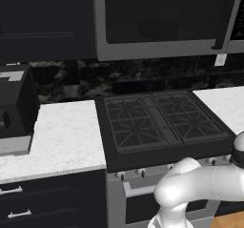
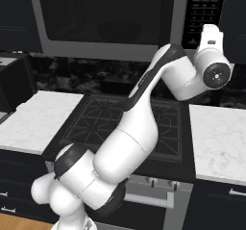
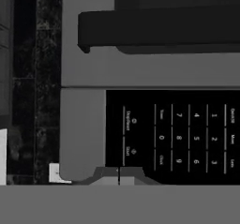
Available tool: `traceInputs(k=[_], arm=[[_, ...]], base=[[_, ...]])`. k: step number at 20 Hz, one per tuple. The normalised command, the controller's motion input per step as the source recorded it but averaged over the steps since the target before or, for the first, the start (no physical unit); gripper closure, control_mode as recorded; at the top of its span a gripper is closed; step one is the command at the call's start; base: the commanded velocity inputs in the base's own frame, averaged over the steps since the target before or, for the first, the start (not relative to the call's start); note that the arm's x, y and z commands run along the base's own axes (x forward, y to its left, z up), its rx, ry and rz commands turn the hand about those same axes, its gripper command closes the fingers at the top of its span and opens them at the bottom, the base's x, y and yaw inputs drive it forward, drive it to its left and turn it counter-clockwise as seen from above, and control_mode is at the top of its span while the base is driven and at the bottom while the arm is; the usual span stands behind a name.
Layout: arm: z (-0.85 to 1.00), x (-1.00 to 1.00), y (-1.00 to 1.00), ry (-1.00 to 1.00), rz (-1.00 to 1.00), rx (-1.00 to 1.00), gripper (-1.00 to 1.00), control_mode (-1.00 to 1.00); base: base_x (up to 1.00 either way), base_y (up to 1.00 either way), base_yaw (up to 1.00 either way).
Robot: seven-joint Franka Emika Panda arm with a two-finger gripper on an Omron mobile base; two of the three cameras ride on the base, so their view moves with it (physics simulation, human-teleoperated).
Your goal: Open the microwave, place the bowl with waffle inside the microwave, then close the microwave door and turn it on.
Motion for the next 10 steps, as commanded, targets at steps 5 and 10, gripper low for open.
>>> traceInputs(k=[5, 10], arm=[[0.02, 0.32, -0.01, 0.00, 0.00, 0.00, 1.00, -1.00], [0.07, 0.28, -0.02, 0.00, 0.00, 0.01, 1.00, -1.00]], base=[[0.00, 0.00, 0.00], [0.00, 0.00, 0.00]])
